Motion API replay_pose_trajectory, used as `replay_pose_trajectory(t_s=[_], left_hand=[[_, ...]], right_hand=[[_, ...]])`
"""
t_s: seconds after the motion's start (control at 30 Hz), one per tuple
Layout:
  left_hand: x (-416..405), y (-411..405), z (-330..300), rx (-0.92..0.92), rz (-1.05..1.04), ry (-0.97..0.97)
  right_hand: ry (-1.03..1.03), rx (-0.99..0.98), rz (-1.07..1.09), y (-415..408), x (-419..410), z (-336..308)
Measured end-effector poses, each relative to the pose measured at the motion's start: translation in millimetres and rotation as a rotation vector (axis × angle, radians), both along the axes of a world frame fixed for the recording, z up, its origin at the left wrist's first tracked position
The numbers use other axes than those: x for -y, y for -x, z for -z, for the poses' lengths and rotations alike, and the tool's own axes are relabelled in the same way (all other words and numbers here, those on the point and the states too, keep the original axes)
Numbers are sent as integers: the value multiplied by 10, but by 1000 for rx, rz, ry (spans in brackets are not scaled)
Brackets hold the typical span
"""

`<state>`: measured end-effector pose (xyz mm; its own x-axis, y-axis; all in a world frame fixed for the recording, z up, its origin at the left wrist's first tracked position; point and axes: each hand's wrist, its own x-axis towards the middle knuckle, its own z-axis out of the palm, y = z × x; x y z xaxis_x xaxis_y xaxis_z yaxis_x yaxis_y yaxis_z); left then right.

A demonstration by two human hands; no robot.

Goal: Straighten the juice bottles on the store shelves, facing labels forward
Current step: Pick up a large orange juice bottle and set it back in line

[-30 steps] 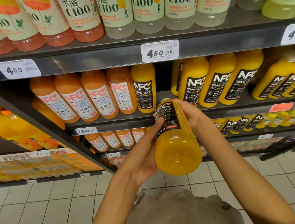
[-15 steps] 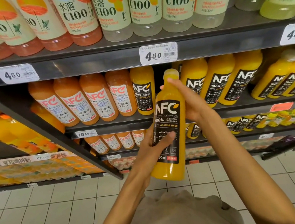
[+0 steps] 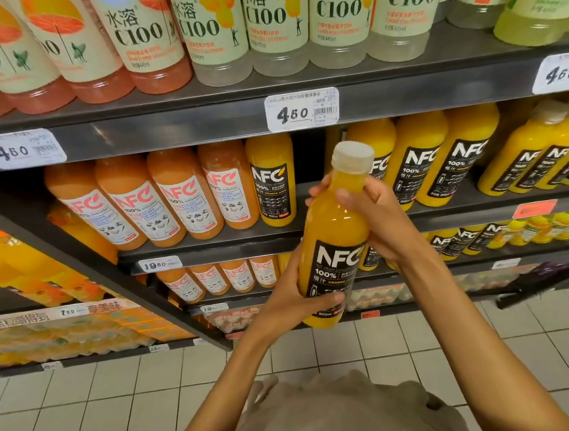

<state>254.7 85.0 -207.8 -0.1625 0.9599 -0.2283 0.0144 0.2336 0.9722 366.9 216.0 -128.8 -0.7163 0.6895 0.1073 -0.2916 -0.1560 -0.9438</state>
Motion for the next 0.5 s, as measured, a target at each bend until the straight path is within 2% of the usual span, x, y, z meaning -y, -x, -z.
replay_pose_trajectory(t_s=[0.1, 0.3, 0.5], left_hand=[[-80, 72, 56, -63, -9, 24], [-260, 58, 177, -63, -106, 104], [-507, 127, 201, -55, -169, 104]], right_hand=[[-118, 47, -35, -9, 33, -40], [-449, 459, 109, 106, -105, -22], [-472, 416, 263, 252, -201, 0]])
